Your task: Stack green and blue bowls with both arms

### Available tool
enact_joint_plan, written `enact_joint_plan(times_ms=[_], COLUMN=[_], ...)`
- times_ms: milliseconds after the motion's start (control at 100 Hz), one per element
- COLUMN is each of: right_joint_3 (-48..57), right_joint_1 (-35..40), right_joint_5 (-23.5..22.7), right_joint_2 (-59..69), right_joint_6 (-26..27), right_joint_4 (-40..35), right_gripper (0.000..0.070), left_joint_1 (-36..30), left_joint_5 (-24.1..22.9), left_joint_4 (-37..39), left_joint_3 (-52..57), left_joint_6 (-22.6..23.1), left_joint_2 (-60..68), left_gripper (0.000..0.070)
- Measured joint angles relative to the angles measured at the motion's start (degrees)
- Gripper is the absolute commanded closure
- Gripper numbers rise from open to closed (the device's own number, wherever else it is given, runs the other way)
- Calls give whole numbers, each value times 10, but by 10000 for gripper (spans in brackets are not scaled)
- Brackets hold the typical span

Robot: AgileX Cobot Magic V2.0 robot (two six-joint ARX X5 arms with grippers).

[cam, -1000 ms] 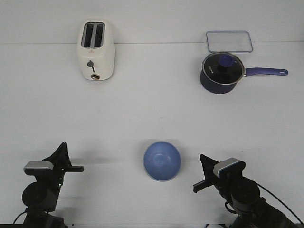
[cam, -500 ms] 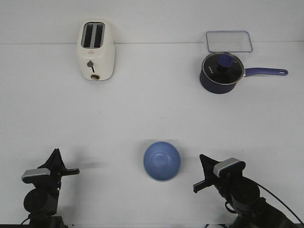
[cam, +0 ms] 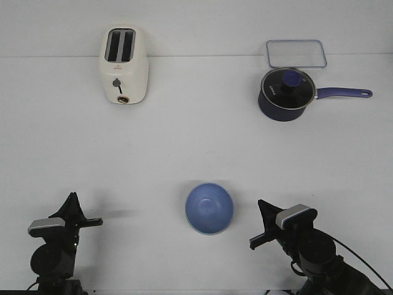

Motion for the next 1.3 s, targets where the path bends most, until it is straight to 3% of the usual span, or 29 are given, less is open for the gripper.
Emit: enact_joint_plan(times_ms=[200, 300, 390, 550, 700, 820, 1300], right_joint_3=[0, -2, -29, -143, -248, -298, -297], right_joint_1=[0, -31, -111, -311, -445, -464, -465], right_joint_5=[2, 23, -6, -118, -133, -136, -135], right_joint_2=[0, -9, -36, -126, -204, -234, -239], right_joint_6=[-3, -52, -112, -184, -194, -194, -161], right_joint_4=[2, 7, 60, 181, 199, 191, 208], right_gripper=[691, 691, 691, 691, 691, 691, 691], left_joint_1=[0, 0, 0, 0, 0, 0, 0], left_joint_5=[0, 0, 0, 0, 0, 0, 0], left_joint_4=[0, 0, 0, 0, 0, 0, 0], left_joint_3=[0, 0, 0, 0, 0, 0, 0], left_joint_6=[0, 0, 0, 0, 0, 0, 0], left_joint_2=[0, 0, 0, 0, 0, 0, 0], left_gripper=[685, 685, 685, 685, 685, 685, 685])
